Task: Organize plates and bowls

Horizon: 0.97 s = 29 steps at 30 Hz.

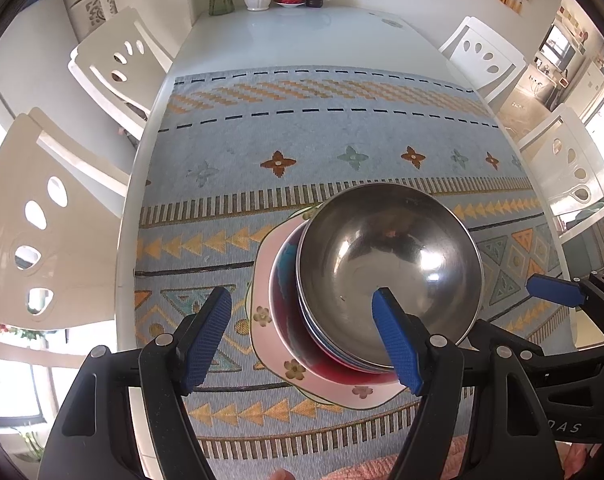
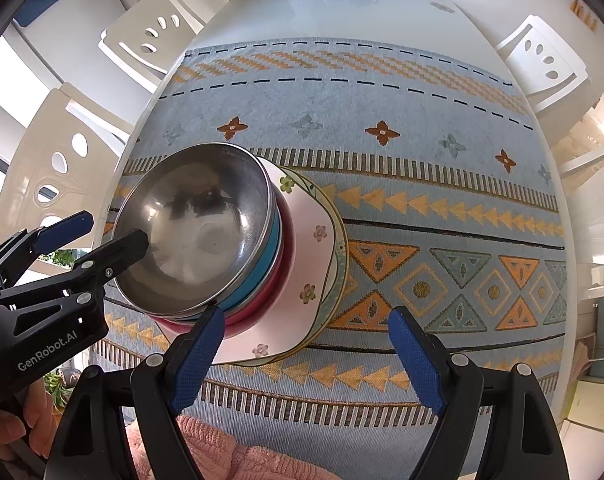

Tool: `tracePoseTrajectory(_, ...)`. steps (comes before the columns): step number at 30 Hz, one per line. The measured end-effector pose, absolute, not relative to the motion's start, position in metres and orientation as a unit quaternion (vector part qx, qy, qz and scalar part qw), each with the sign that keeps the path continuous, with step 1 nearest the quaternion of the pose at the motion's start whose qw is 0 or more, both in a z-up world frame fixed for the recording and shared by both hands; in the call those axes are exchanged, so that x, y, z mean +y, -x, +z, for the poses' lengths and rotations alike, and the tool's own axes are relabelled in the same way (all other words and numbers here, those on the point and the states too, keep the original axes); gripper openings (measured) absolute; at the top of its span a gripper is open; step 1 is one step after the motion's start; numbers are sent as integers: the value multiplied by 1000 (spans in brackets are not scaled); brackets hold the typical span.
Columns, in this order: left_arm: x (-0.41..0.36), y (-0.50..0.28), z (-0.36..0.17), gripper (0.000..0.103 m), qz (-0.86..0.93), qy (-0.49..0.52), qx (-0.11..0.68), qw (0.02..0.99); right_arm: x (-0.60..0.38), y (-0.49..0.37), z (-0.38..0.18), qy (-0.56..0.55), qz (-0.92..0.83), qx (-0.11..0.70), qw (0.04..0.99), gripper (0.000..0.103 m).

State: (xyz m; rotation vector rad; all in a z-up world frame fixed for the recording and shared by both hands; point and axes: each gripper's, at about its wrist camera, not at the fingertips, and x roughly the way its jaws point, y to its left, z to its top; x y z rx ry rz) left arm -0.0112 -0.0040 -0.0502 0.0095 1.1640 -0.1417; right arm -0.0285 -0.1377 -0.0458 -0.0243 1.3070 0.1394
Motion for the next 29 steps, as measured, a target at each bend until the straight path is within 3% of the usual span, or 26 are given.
tracePoseTrajectory(29,-5,9,-52,71,-49,-22,551,833,-138,28,-50,1,68,613,788,82)
